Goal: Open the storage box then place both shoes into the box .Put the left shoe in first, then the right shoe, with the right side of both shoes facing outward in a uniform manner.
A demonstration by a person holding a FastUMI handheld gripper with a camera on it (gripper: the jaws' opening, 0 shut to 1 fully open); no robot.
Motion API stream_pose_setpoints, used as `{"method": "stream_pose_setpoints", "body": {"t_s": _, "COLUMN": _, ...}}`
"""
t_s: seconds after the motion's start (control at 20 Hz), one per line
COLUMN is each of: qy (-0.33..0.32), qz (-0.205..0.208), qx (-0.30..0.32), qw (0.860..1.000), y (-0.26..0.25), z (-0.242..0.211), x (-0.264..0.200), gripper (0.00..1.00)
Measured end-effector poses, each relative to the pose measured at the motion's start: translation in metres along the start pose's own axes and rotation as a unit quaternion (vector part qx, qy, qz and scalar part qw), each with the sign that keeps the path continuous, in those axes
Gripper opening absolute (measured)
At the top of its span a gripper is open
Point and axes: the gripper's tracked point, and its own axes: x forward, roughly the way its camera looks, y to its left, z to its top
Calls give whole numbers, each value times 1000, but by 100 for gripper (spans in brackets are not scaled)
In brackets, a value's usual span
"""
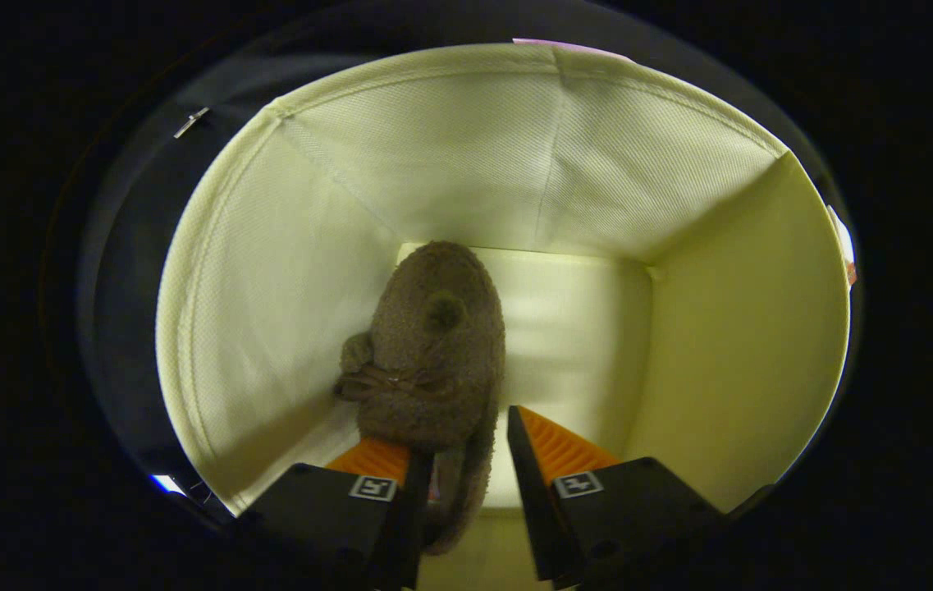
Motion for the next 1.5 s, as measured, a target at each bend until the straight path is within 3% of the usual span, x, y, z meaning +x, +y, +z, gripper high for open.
{"method": "stream_pose_setpoints", "body": {"t_s": 0.05, "qy": -1, "qz": 5, "qx": -5, "qw": 1000, "y": 0, "z": -1, "x": -4, "gripper": 70}}
{"method": "stream_pose_setpoints", "body": {"t_s": 0.25, "qy": -25, "qz": 22, "qx": -14, "qw": 999, "y": -3, "z": 1, "x": -33, "gripper": 97}}
{"method": "stream_pose_setpoints", "body": {"t_s": 0.5, "qy": -110, "qz": 92, "qx": -38, "qw": 989, "y": 8, "z": 13, "x": -104, "gripper": 99}}
{"method": "stream_pose_setpoints", "body": {"t_s": 0.6, "qy": -169, "qz": 114, "qx": -61, "qw": 977, "y": 0, "z": 22, "x": -141, "gripper": 99}}
{"method": "stream_pose_setpoints", "body": {"t_s": 0.8, "qy": -277, "qz": 123, "qx": -84, "qw": 949, "y": -48, "z": 28, "x": -211, "gripper": 99}}
{"method": "stream_pose_setpoints", "body": {"t_s": 0.95, "qy": -314, "qz": 97, "qx": -92, "qw": 940, "y": -104, "z": 27, "x": -239, "gripper": 99}}
{"method": "stream_pose_setpoints", "body": {"t_s": 1.2, "qy": -327, "qz": 5, "qx": -97, "qw": 940, "y": -243, "z": -11, "x": -248, "gripper": 99}}
{"method": "stream_pose_setpoints", "body": {"t_s": 1.5, "qy": -263, "qz": -78, "qx": -71, "qw": 959, "y": -380, "z": -69, "x": -198, "gripper": 99}}
